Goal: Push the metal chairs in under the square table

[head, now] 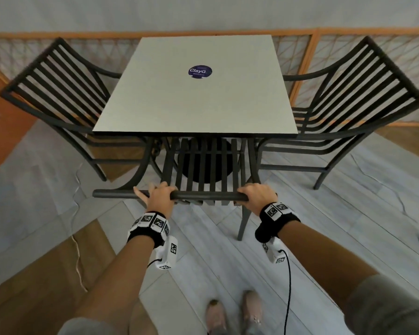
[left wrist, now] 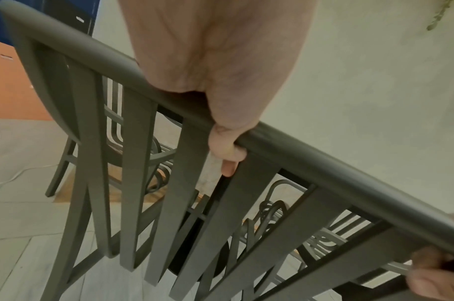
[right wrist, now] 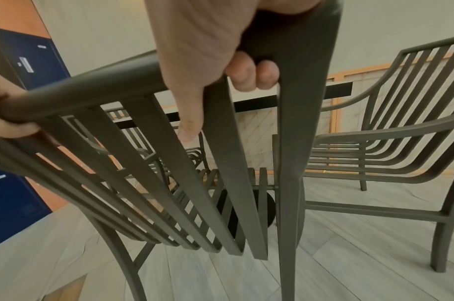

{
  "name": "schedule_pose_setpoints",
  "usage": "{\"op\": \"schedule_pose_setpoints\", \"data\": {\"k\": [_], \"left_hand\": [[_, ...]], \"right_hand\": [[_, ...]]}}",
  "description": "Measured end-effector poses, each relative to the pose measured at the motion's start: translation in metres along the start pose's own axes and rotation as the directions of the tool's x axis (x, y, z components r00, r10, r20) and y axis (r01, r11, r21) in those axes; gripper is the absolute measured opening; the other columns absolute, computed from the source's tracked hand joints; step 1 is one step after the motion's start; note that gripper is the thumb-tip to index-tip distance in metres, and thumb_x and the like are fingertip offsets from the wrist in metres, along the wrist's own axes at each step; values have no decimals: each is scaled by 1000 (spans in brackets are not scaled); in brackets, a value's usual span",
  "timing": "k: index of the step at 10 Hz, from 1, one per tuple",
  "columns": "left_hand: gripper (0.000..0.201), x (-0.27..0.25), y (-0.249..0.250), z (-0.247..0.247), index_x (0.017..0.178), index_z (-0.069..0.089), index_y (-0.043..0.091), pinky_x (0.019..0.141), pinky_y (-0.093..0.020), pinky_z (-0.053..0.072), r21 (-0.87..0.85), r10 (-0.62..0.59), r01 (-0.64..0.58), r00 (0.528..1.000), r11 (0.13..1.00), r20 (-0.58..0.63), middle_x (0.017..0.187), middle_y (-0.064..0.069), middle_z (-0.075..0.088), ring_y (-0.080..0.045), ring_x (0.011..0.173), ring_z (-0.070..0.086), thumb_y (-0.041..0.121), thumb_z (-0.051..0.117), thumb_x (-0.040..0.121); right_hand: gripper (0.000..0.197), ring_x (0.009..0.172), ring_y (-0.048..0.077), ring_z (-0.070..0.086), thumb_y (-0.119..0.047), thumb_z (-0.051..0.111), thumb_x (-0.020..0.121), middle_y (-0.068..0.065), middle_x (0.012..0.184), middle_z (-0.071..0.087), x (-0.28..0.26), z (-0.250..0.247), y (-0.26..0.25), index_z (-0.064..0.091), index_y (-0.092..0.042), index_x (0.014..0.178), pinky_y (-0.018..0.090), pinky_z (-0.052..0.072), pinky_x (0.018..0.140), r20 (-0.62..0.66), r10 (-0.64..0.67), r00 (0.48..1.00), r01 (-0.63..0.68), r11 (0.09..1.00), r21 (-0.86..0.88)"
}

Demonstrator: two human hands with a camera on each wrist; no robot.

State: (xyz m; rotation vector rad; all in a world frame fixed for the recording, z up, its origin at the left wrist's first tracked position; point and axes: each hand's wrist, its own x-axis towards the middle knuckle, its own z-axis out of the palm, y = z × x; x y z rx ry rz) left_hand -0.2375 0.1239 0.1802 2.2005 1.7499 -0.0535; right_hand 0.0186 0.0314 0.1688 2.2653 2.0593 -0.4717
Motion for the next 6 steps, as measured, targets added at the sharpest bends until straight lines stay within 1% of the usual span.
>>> {"op": "schedule_pose_setpoints", "data": {"k": [1, 2, 3, 4, 5, 6], "left_hand": [[13, -6, -2, 0, 85, 65, 30, 107, -73, -13, -29, 16, -15, 999, 999, 38, 96, 3, 57, -31, 125, 43, 19, 59, 87], [13, -5, -6, 1, 78, 61, 32, 109, -73, -12, -38, 33, -32, 999, 999, 27, 95, 3, 57, -28, 120, 46, 23, 61, 87], [12, -6, -5, 3, 79, 61, 32, 109, -73, -11, -29, 32, -32, 999, 999, 19, 95, 3, 57, -27, 118, 47, 24, 61, 88], [6, -10, -4, 0, 90, 66, 30, 110, -72, -9, 4, 51, -51, 998, 999, 25, 100, 4, 60, -26, 120, 47, 33, 62, 87], [23, -12, -7, -6, 102, 64, 32, 111, -70, -7, -13, 82, -81, 995, 997, 48, 106, 7, 63, -21, 121, 48, 43, 65, 82], [32, -10, -19, -8, 111, 62, 34, 114, -68, -5, -89, 154, -148, 986, 985, 67, 112, 10, 63, -17, 120, 51, 42, 66, 81]], "right_hand": [[16, 88, 26, 64, -29, 56, 88, 1, 94, 66, -8, -1, 2, 64, -26, 101, 36, 48, 72, -3, 0, 1000, 0, 1000, -24], [16, 87, 24, 64, -30, 55, 89, -1, 93, 66, -9, -4, -1, 64, -28, 102, 33, 44, 66, -19, -8, 1000, 8, 999, -43], [13, 83, 23, 64, -33, 56, 89, -2, 91, 66, -12, -6, -2, 63, -28, 98, 34, 47, 63, -17, 5, 1000, -6, 999, -50], [16, 85, 23, 64, -38, 56, 89, -2, 91, 64, -14, -9, -4, 62, -26, 98, 36, 52, 68, 21, 2, 1000, -2, 1000, -22], [34, 85, 20, 62, -57, 58, 81, -3, 89, 65, -19, -15, -5, 61, -25, 94, 34, 48, 71, 45, -2, 999, 2, 1000, -3], [58, 90, 17, 56, -81, 52, 64, -9, 91, 65, -28, -31, -4, 60, -31, 92, 39, 35, 85, -79, -40, 996, 33, 996, -82]]}}
